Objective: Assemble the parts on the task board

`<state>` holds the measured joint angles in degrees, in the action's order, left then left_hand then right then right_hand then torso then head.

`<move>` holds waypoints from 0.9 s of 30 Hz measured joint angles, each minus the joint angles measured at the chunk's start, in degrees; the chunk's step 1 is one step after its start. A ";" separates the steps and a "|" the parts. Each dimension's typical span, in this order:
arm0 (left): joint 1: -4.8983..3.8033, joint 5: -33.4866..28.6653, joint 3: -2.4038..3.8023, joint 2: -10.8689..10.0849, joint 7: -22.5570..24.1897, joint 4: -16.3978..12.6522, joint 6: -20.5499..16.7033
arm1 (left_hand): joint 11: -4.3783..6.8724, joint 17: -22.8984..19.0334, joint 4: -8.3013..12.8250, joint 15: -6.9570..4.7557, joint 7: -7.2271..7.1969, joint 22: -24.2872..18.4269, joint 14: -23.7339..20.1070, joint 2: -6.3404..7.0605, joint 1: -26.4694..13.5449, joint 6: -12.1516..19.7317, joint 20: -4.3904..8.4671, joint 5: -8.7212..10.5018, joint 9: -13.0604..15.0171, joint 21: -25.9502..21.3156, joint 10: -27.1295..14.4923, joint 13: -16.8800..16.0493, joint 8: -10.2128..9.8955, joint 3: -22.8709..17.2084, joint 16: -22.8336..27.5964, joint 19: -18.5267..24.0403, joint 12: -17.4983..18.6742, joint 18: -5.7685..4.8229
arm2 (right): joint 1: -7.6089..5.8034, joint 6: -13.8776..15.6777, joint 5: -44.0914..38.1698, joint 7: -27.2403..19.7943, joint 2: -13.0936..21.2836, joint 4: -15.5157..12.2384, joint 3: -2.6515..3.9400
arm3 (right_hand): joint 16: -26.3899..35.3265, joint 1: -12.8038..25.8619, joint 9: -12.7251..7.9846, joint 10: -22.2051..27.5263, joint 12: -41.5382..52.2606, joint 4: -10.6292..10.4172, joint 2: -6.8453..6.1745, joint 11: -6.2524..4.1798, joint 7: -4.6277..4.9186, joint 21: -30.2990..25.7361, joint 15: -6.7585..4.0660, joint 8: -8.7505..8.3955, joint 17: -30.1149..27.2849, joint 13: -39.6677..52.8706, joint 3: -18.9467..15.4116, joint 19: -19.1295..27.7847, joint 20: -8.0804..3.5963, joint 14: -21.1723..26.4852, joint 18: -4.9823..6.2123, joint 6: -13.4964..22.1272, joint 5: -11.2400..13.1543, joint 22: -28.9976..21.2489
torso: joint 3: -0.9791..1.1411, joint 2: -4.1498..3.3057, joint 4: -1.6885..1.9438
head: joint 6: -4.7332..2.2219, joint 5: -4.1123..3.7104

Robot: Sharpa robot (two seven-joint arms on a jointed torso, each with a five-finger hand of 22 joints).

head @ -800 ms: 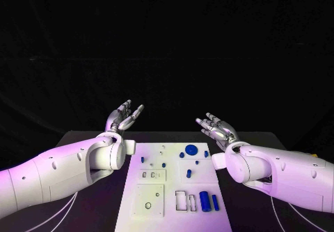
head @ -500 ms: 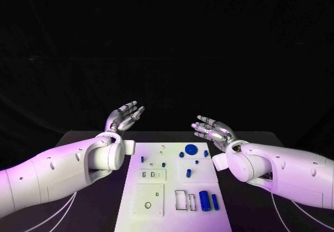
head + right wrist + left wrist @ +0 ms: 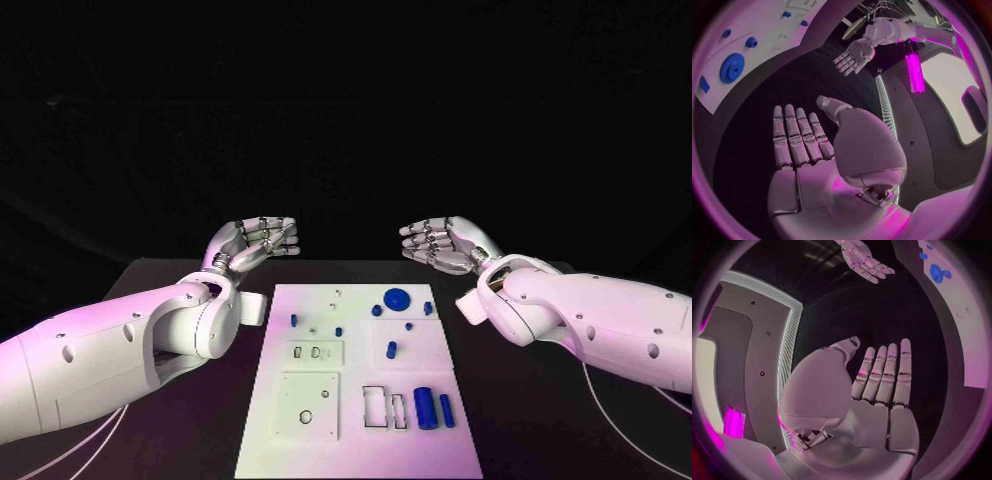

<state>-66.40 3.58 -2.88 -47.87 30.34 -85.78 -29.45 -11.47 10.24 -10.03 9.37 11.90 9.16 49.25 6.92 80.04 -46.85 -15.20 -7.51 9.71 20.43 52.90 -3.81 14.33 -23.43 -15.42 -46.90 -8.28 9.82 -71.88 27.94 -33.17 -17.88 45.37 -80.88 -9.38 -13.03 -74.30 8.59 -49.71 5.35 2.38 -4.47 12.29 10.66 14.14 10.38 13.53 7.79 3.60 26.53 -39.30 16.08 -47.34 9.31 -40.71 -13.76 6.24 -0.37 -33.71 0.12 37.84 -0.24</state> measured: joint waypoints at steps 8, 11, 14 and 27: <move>-0.70 1.59 0.66 -3.07 -0.64 -4.57 1.88 | 0.72 1.14 0.88 -1.08 0.27 0.10 3.78 0.82 -0.82 -0.71 1.24 0.21 0.21 2.13 2.32 0.05 0.63 -1.83 -1.04 -3.53 1.37 -0.02 | -3.08 -2.75 -14.11 5.44 -0.08 0.56 0.22 | -3.34 -0.62 1.23 -9.43 0.00 0.23 -1.43 -2.15 1.31 4.59 -2.68 1.78 3.20 0.38 1.96 -7.08 -1.96 -9.54 0.01 -6.95 0.00 1.87 | -0.22 -2.27 0.07 | -0.07 0.04; -1.01 1.89 0.85 -3.94 -0.94 -6.20 2.39 | 0.83 1.78 0.94 -1.43 0.29 0.51 4.88 1.15 -1.15 -1.11 1.78 0.21 0.24 3.19 2.85 0.05 0.63 -2.21 -1.33 -4.87 1.74 -0.03 | -3.90 -4.52 -19.40 7.70 -0.15 0.36 0.26 | -5.41 -0.58 1.86 -12.25 -0.30 0.16 -2.46 -3.07 1.76 7.44 -4.02 1.97 5.64 0.63 2.03 -9.79 -3.21 -13.45 0.01 -8.81 0.00 3.39 | -0.29 -3.09 0.14 | -0.25 -0.08; -1.26 2.13 0.96 -4.64 -1.28 -7.78 2.86 | 0.92 1.93 0.94 -1.58 0.29 0.59 5.03 1.22 -1.22 -1.11 1.78 0.21 0.24 3.36 2.94 0.05 0.63 -2.21 -1.33 -5.03 1.92 -0.03 | -4.64 -6.71 -25.35 10.52 -0.29 -0.44 0.27 | -9.20 -0.70 2.68 -13.88 -0.52 0.22 -3.12 -4.13 1.13 11.58 -5.38 2.37 9.50 1.13 1.80 -12.58 -4.65 -17.60 0.02 -10.20 0.00 5.94 | -0.32 -4.05 0.25 | -0.48 -0.26; -1.44 2.42 1.88 -6.08 -2.32 -10.93 4.65 | 0.72 2.25 1.25 -1.58 0.29 0.99 5.03 1.52 -1.52 -1.11 2.19 0.21 0.23 4.32 3.14 0.05 0.63 -2.52 -1.33 -5.85 2.52 -0.04 | -5.33 -12.28 -47.17 19.84 -2.34 -3.11 0.12 | -42.10 0.32 6.72 -12.02 4.08 -1.87 -6.18 -6.68 -1.25 38.62 -9.78 2.41 41.26 6.35 0.85 -26.37 -9.65 -35.96 0.02 -11.47 -0.21 28.92 | -0.63 -7.60 0.61 | -0.66 0.11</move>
<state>-67.84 6.00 -1.01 -53.95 28.02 -96.71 -24.80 -10.74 12.49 -8.78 7.79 12.19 10.14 54.28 8.44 78.52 -47.95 -13.01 -7.30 9.94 24.75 56.04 -3.77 14.96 -25.95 -16.75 -52.75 -5.76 9.78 -77.21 15.66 -80.33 1.95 43.03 -83.99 -9.26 -55.13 -73.98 15.31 -61.73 9.43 0.52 -10.65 5.61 9.41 52.76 0.60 15.93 49.05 9.94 27.38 -65.67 6.43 -83.30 9.33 -52.18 -13.97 35.16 -0.99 -41.30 0.73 37.18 -0.13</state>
